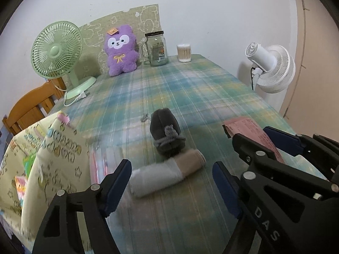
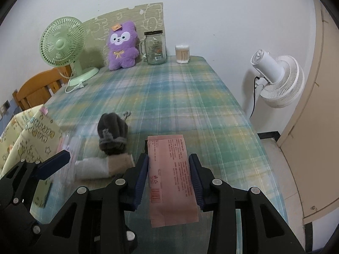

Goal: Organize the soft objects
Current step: 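Grasp the rolled beige cloth with the left tool while the right tool holds the envelope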

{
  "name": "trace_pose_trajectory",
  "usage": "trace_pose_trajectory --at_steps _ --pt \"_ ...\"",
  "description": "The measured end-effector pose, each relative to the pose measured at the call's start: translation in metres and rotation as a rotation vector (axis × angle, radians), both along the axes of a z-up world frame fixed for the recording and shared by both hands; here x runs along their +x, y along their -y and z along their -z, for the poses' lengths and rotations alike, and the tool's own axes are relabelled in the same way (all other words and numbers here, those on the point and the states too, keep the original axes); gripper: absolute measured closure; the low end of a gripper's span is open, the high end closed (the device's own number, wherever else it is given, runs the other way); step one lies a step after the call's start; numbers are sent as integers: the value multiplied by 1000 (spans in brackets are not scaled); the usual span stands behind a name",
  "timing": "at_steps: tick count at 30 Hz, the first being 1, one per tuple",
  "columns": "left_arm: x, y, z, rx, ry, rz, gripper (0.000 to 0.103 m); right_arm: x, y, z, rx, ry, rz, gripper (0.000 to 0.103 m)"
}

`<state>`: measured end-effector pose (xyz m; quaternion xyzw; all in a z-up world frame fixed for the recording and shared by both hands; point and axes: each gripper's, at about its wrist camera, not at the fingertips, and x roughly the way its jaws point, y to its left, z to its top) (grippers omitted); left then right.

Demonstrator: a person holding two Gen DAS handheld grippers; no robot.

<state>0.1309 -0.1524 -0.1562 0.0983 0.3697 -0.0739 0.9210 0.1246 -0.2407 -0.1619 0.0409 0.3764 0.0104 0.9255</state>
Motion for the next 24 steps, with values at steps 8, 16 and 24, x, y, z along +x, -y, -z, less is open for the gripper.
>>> trace_pose_trajectory --at_steps 8,16,24 --pt "26 3 13 6 -65 -7 27 23 5 8 22 -30 -2 61" --pt "35 2 25 -21 -146 21 39 34 5 21 44 -76 -4 61" --pt "25 -1 23 -94 -187 29 64 29 5 19 53 -74 3 61"
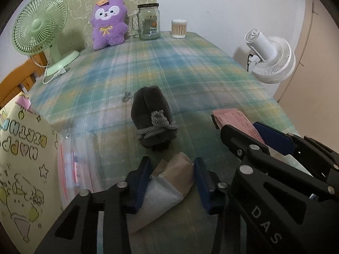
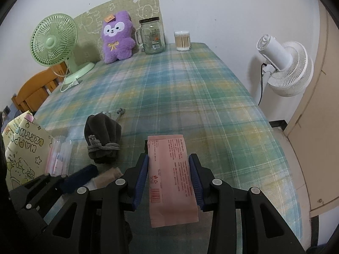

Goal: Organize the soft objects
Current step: 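Grasp the rolled beige cloth with the left tool while the right tool holds the envelope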

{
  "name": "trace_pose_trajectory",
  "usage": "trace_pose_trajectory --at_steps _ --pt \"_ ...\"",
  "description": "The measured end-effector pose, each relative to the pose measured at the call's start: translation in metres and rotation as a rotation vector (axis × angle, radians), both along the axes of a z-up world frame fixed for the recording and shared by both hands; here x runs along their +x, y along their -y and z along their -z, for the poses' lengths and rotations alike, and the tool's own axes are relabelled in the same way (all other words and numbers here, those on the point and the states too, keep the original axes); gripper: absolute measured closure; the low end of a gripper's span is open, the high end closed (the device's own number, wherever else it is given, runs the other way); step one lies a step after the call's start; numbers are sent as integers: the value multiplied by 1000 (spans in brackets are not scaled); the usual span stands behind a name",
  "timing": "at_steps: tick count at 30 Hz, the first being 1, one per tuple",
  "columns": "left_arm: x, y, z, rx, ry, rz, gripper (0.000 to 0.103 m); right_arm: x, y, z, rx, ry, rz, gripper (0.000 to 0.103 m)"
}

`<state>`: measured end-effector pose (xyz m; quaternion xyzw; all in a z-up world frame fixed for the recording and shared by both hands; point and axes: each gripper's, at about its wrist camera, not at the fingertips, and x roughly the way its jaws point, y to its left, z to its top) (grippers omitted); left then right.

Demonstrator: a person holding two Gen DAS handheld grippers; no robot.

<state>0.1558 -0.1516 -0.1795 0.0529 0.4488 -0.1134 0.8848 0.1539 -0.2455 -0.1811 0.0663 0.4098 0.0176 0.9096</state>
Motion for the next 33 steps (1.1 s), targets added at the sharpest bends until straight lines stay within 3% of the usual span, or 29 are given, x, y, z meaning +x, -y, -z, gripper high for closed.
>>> trace_pose_trajectory --at_steps 5,10,18,33 --pt "-10 1 -2 -18 -8 17 88 -9 0 -1 -12 -2 7 60" --pt "-22 1 -6 -22 7 27 97 -21 -1 -4 -19 8 16 60" --pt "-38 -1 -20 -29 48 37 98 -38 -1 -17 -15 43 21 60" --pt "-60 -6 -70 -27 140 32 98 -61 -6 -68 -9 144 18 60"
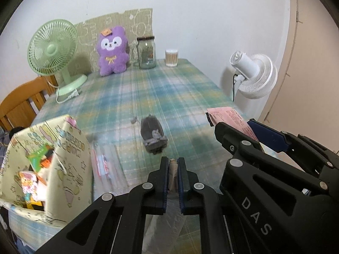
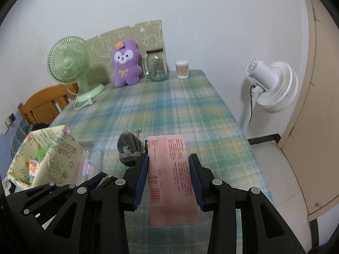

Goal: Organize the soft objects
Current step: 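Grasp the rolled beige cloth with the left tool while the right tool holds the envelope, then carry the beige cloth and pink envelope over the patterned box with both tools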

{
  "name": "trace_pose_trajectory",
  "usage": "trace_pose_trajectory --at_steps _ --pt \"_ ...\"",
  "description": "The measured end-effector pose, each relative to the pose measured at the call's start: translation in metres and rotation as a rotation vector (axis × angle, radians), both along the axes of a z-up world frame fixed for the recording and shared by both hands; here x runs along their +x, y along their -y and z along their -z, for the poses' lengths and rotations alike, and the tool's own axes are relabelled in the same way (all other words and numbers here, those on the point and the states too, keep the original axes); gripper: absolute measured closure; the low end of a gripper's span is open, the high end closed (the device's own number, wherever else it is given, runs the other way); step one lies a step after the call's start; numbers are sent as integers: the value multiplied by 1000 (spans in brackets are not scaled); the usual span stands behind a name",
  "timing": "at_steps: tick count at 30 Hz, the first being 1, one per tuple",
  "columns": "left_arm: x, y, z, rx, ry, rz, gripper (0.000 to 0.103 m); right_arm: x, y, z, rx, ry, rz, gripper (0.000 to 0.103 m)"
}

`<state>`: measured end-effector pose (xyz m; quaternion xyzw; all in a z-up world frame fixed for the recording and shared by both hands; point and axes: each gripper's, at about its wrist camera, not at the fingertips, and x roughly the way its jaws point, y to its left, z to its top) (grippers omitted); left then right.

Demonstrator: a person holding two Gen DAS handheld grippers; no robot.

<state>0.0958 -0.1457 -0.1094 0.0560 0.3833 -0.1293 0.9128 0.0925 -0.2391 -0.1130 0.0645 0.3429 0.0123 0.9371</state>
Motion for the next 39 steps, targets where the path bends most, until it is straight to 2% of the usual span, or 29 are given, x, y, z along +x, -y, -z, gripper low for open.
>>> trace_pose_trajectory --at_steps 22,39 --pt "-22 -17 -60 -30 136 29 98 -25 -17 -65 -27 123 36 60" --pt "-11 -59 -74 -17 185 21 98 -14 -58 -78 -38 149 17 60"
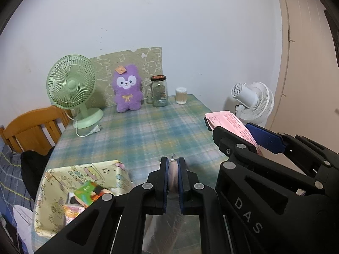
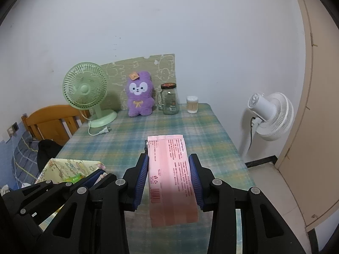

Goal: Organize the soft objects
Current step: 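Carry the beige cloth and pink envelope over the patterned box with both tools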

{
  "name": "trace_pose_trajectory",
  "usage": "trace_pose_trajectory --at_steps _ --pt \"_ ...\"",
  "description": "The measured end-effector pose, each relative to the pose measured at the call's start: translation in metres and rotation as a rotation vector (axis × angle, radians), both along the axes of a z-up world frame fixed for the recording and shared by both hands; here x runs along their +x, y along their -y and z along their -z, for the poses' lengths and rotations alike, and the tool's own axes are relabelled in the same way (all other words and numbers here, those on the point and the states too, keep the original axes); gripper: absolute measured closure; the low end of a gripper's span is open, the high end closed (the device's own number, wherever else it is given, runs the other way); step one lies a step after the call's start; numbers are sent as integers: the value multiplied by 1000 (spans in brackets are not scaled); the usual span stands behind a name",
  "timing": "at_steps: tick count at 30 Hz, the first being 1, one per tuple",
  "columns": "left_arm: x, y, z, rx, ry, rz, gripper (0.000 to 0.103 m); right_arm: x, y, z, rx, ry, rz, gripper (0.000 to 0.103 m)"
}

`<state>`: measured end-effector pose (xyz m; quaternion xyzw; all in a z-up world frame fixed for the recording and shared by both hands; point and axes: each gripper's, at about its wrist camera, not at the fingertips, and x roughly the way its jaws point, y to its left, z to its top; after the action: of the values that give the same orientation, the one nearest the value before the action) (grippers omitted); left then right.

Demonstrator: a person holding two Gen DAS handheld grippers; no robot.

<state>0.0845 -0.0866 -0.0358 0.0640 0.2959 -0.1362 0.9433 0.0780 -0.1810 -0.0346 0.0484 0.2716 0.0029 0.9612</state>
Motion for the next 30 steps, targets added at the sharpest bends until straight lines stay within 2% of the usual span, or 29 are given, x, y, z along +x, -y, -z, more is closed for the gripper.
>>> trace_pose_trajectory --at_steps 20,30 --pt "24 -73 2 6 24 -64 97 30 -78 -1 -31 11 -100 60" --pt "43 -112 19 4 -1 -111 97 47 -118 10 -39 -21 -181 60"
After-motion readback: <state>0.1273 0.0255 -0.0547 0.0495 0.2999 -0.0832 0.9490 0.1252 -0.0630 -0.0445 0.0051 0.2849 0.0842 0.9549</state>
